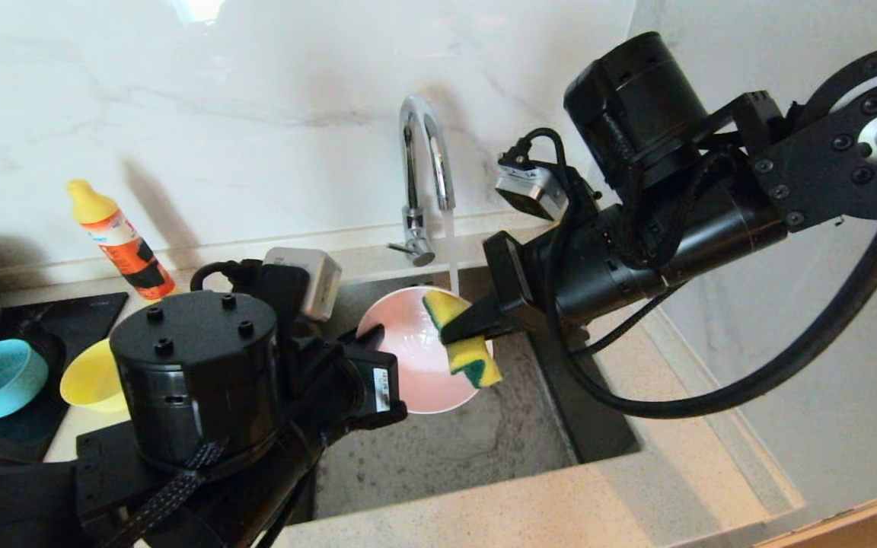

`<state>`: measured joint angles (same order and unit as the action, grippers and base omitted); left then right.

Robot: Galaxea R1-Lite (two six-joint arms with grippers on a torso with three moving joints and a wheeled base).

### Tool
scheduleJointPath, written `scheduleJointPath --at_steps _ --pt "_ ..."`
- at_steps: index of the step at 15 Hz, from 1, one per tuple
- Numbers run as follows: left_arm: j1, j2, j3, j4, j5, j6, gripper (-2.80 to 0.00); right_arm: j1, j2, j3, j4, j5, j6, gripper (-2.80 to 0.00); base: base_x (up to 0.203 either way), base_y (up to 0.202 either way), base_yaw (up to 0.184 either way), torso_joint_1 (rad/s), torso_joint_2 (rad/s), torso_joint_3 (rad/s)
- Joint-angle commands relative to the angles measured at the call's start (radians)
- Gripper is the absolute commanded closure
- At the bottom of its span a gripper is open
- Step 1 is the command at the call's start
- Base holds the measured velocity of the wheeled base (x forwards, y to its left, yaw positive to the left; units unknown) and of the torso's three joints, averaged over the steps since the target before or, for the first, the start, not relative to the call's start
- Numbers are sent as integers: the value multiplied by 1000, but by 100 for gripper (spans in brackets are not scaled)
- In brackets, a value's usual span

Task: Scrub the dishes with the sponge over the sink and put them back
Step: Wipe the bowl

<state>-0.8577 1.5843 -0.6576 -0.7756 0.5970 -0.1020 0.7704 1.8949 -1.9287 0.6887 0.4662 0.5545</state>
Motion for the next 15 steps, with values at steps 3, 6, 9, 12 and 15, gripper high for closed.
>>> scheduleJointPath --at_steps 3,6,9,12,15 --pt "0 8 4 -7 3 -4 0 32 40 1 5 3 2 0 0 0 0 0 0 0" --pt "2 0 -4 -7 1 -4 0 39 53 5 11 3 4 0 0 0 0 0 0 0" --pt "3 -3 -10 -8 -8 -4 0 39 53 42 15 3 7 0 0 0 0 0 0 0" --pt "3 -1 -16 -8 -8 -5 0 44 48 82 11 3 7 0 0 0 0 0 0 0" --pt "5 -1 -23 -7 -8 -8 0 70 72 66 6 3 7 0 0 0 0 0 0 0"
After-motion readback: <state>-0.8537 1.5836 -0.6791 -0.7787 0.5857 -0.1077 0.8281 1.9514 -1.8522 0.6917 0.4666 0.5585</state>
